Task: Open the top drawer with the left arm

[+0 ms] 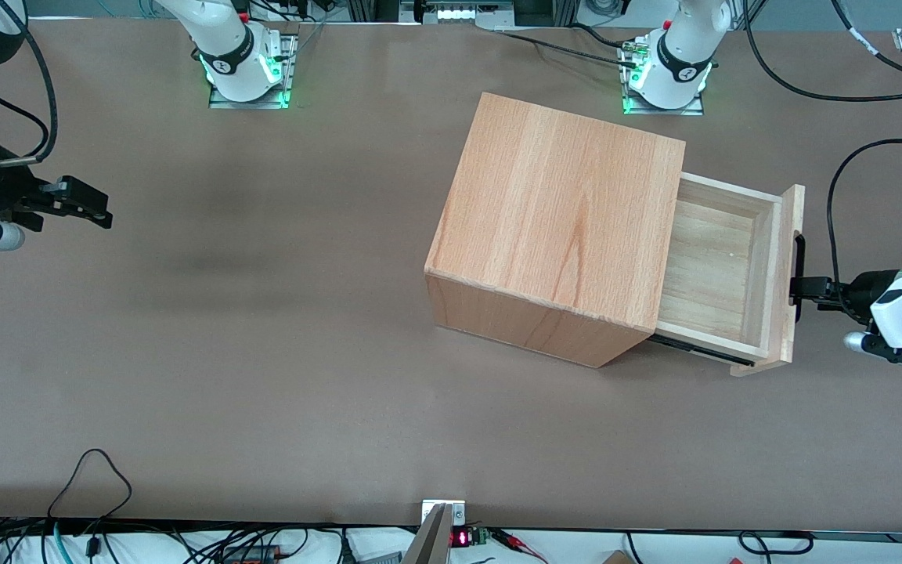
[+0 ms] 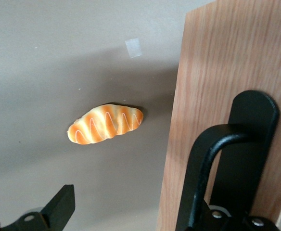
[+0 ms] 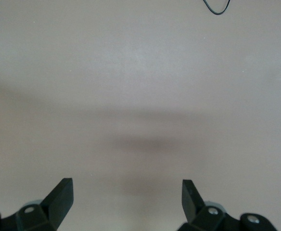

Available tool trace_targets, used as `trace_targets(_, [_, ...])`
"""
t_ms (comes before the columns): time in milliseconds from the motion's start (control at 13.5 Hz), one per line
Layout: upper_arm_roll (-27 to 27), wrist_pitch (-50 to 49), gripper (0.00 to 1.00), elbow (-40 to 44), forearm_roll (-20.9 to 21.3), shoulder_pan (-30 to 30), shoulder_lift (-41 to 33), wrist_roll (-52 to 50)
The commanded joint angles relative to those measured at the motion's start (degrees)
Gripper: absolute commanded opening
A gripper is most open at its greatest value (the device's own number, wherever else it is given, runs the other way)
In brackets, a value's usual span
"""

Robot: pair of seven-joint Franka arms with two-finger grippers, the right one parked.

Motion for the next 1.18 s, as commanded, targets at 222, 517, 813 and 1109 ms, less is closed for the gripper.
trace_targets(222, [-0.2, 0.8, 1.0, 2.0, 0.8, 2.4, 2.0, 1.6])
trace_targets(517, [-0.3, 0.8, 1.0, 2.0, 0.8, 3.5, 2.6, 1.7])
trace_targets(813, [-0.2, 0.8, 1.0, 2.0, -0.1, 4.5, 2.9, 1.6])
trace_targets(1109, [-0.3, 0.7, 1.0, 2.0, -0.1, 5.0, 3.1, 1.7])
